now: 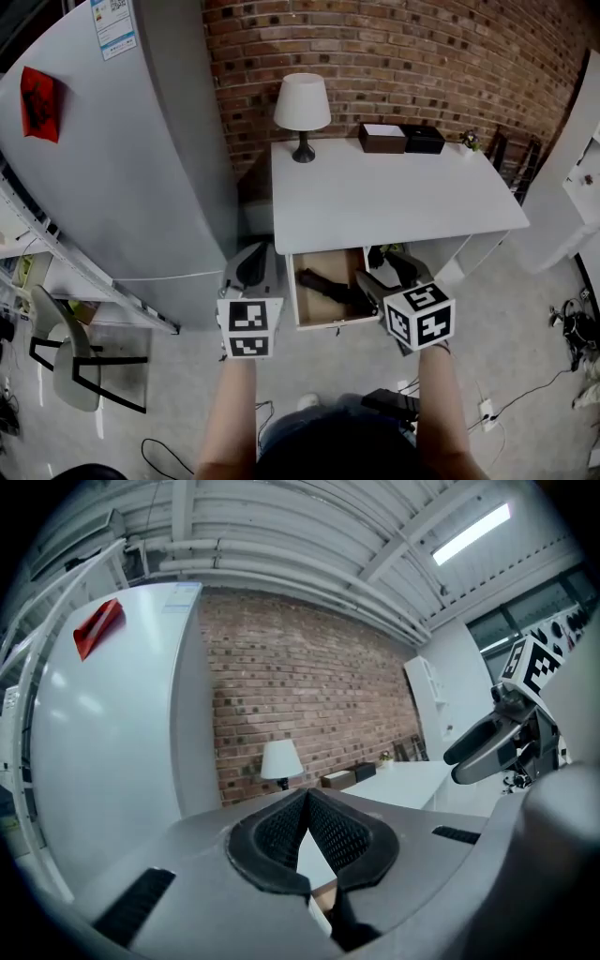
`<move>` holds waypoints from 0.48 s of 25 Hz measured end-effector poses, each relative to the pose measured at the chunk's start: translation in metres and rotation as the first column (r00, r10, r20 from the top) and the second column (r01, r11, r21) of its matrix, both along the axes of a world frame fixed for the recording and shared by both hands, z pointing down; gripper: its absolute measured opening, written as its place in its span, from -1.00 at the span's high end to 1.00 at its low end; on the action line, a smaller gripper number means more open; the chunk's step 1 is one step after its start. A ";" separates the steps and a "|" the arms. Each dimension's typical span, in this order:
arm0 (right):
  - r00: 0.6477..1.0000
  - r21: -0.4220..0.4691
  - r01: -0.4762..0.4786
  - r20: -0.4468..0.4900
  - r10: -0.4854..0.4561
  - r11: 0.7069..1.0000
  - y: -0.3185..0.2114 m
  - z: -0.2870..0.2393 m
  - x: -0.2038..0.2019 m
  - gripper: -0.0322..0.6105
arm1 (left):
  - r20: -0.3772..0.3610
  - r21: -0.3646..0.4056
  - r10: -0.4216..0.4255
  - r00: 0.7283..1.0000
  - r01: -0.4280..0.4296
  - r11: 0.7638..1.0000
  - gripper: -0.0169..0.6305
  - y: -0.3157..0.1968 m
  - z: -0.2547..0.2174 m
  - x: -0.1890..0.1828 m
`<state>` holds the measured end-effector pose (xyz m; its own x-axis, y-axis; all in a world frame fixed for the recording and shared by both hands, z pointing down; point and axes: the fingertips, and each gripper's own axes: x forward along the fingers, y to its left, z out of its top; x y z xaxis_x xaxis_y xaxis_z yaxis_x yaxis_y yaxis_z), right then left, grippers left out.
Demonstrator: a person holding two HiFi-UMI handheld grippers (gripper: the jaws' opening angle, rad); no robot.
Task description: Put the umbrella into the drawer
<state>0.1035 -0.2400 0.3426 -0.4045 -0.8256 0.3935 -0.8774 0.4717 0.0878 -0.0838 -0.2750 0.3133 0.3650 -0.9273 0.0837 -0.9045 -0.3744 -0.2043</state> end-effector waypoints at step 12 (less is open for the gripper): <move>0.999 0.269 -0.016 -0.042 0.029 0.963 0.011 -0.069 0.047 0.90 | 0.014 0.122 -0.063 0.998 0.060 0.991 0.94 0.019 -0.045 0.031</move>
<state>0.1509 -0.2295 0.2735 -0.3716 -0.9119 0.1739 -0.8797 0.4058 0.2480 -0.0525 -0.2561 0.2686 0.3064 -0.9516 -0.0249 -0.9209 -0.2897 -0.2609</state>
